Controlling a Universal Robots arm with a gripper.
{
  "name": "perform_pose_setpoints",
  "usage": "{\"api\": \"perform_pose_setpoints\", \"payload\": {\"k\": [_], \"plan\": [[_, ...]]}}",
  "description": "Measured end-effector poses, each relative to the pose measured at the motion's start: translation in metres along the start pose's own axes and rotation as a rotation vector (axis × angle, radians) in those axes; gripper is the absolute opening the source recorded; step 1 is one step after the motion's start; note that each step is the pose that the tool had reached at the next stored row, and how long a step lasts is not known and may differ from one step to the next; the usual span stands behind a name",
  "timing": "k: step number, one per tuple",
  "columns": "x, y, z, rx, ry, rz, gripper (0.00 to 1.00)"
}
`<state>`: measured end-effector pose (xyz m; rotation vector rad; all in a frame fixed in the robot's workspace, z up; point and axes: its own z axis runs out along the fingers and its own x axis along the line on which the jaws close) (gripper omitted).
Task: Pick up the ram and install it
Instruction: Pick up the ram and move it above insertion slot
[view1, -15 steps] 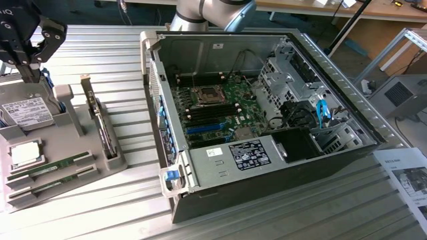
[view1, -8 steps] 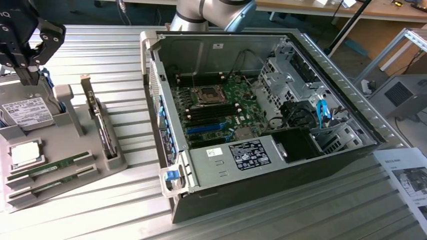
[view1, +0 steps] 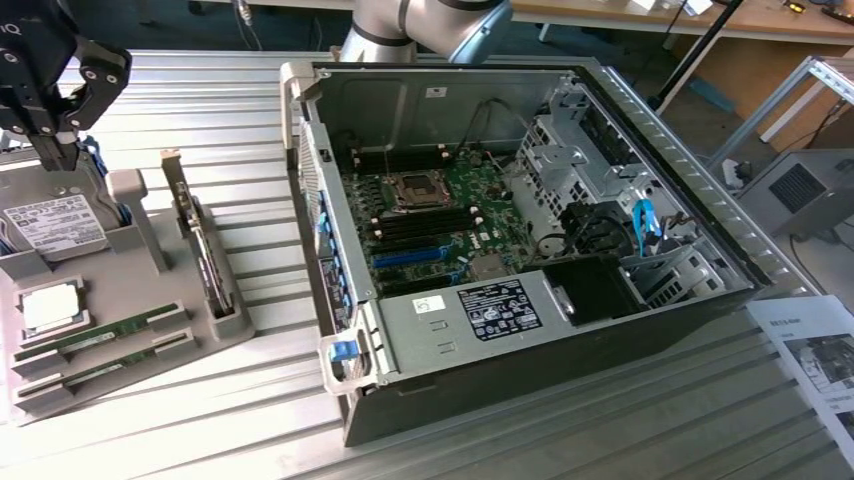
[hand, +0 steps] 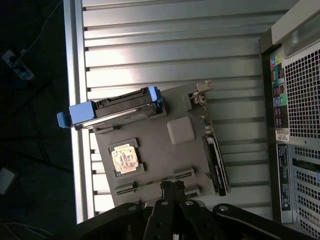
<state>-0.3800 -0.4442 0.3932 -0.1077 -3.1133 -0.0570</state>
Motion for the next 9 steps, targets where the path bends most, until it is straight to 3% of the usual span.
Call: {"api": "perform_pose_setpoints", "payload": {"k": [9], "plan": [[0.0000,0.0000,0.0000,0.0008,0.0009,-0.027,0.11]]}}
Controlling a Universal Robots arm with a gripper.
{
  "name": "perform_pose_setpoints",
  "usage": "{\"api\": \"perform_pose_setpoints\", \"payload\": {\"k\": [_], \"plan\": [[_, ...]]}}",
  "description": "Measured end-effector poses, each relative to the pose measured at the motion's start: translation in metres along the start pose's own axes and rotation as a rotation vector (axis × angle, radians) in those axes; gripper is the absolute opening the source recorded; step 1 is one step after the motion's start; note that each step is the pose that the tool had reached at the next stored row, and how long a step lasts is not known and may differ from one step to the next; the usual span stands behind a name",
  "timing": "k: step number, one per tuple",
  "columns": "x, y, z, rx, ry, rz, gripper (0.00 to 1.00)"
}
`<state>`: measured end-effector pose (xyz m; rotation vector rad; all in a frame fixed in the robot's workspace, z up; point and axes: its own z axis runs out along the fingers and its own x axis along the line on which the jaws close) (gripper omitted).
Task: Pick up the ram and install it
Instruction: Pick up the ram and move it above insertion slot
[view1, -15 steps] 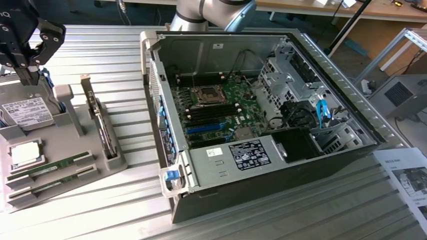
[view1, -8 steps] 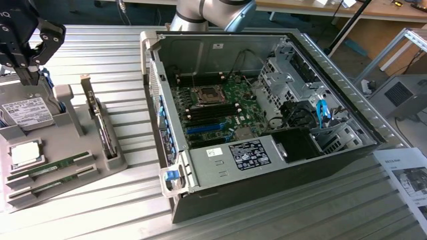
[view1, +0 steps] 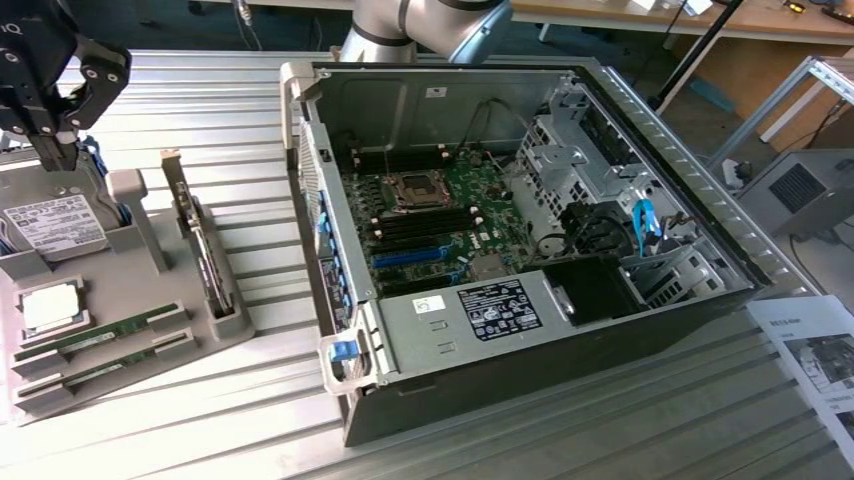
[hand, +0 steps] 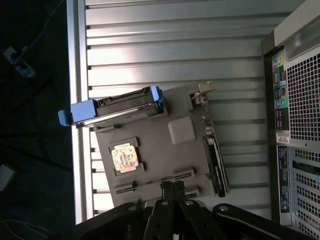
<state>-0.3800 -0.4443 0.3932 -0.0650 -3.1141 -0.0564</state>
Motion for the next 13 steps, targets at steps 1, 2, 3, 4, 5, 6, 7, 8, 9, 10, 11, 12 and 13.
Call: {"api": "perform_pose_setpoints", "payload": {"k": [1,2,3,4,5,6,7,8,9,10,11,12,13], "plan": [[0.0000,0.0000,0.0000,0.0002,0.0003,-0.006,0.11],[0.0000,0.0000,0.0000,0.0003,0.0004,-0.012,0.11],[0.0000,0.0000,0.0000,0.0005,0.0006,-0.018,0.11],[0.0000,0.0000,0.0000,0.0007,0.0009,-0.025,0.11],[0.0000,0.0000,0.0000,0.0009,0.0012,-0.032,0.11],[0.0000,0.0000,0.0000,0.0010,0.0014,-0.038,0.11],[0.0000,0.0000,0.0000,0.0012,0.0016,-0.044,0.11],[0.0000,0.0000,0.0000,0.0013,0.0018,-0.049,0.11],[0.0000,0.0000,0.0000,0.0015,0.0020,-0.054,0.11],[0.0000,0.0000,0.0000,0.0017,0.0024,-0.064,0.11],[0.0000,0.0000,0.0000,0.0019,0.0026,-0.072,0.11],[0.0000,0.0000,0.0000,0.0020,0.0027,-0.077,0.11],[0.0000,0.0000,0.0000,0.0022,0.0030,-0.083,0.11]]}}
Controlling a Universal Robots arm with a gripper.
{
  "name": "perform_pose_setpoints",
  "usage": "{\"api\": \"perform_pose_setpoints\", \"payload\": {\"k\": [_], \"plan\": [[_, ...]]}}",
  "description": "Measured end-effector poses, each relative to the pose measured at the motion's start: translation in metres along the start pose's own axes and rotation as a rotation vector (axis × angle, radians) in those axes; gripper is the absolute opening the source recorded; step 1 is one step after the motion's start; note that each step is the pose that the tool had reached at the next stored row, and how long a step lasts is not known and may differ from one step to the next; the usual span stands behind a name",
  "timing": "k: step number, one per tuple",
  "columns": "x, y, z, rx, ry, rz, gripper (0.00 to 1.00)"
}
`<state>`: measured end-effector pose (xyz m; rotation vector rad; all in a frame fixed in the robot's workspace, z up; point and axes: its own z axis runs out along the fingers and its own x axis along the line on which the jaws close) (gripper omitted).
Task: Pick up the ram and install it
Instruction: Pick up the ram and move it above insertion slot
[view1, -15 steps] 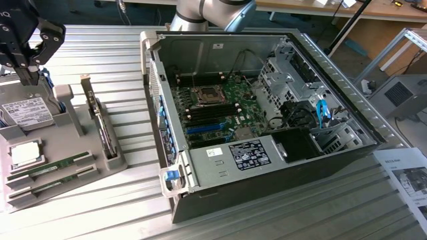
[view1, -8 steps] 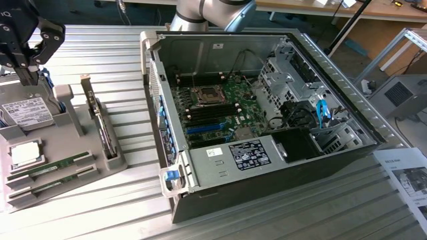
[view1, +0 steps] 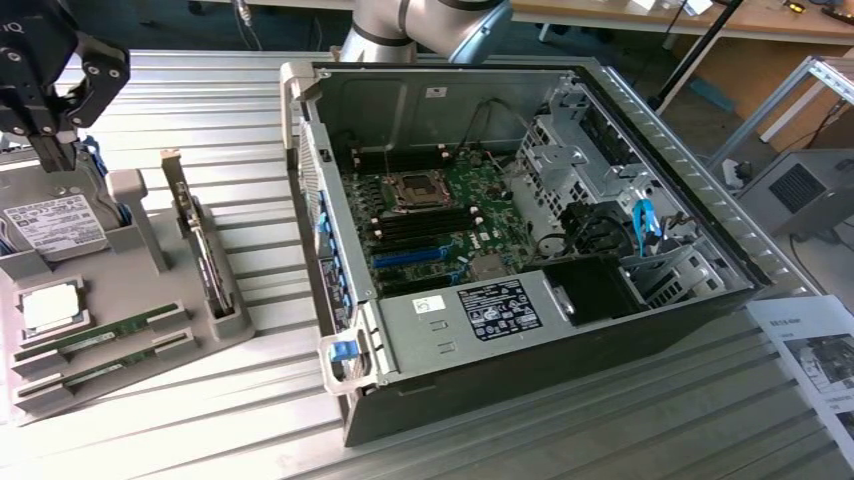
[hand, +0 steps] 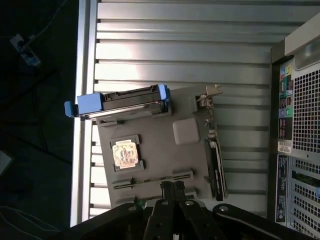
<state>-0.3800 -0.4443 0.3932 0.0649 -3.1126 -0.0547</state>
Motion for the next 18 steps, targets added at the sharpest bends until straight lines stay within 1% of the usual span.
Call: {"api": "perform_pose_setpoints", "payload": {"k": [18], "plan": [[0.0000,-0.0001,0.0000,0.0035,0.0046,-0.131,0.11]]}}
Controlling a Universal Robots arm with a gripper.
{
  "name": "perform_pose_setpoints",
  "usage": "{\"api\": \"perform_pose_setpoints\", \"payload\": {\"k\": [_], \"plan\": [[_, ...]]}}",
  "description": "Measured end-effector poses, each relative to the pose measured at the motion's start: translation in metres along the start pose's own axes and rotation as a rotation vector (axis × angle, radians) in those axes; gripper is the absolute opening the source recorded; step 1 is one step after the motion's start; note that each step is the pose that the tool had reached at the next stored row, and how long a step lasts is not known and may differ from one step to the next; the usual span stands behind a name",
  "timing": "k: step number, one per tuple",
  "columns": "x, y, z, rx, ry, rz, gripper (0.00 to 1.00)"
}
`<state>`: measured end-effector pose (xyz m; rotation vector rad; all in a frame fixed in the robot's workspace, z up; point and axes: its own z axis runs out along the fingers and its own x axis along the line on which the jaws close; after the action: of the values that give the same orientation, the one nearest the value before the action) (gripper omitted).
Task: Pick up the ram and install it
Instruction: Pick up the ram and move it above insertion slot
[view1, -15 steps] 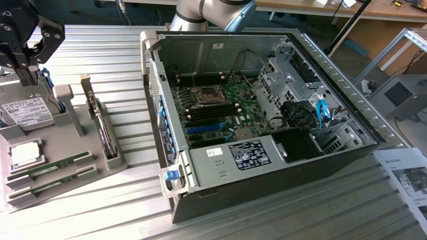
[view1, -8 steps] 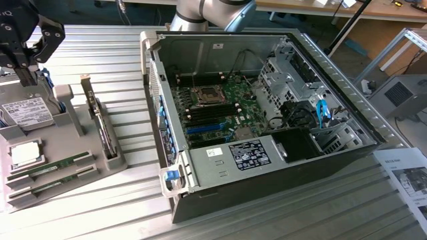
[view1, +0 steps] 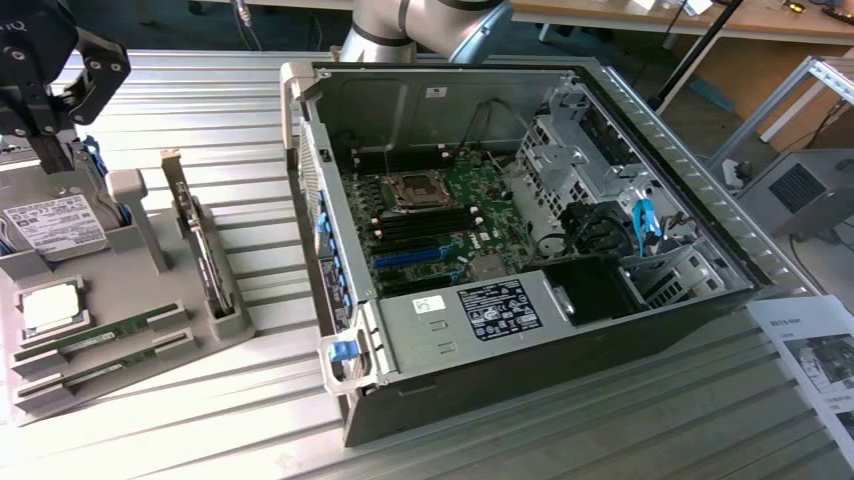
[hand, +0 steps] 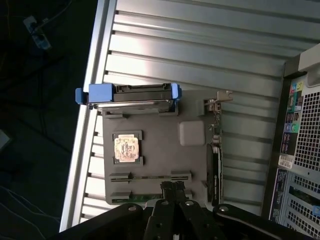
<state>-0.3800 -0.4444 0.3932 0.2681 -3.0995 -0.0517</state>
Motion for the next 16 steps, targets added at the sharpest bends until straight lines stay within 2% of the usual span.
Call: {"api": "perform_pose_setpoints", "payload": {"k": [6,16], "plan": [[0.0000,0.0000,0.0000,0.0013,0.0017,-0.047,0.11],[0.0000,0.0000,0.0000,0.0046,0.0060,-0.169,0.11]]}}
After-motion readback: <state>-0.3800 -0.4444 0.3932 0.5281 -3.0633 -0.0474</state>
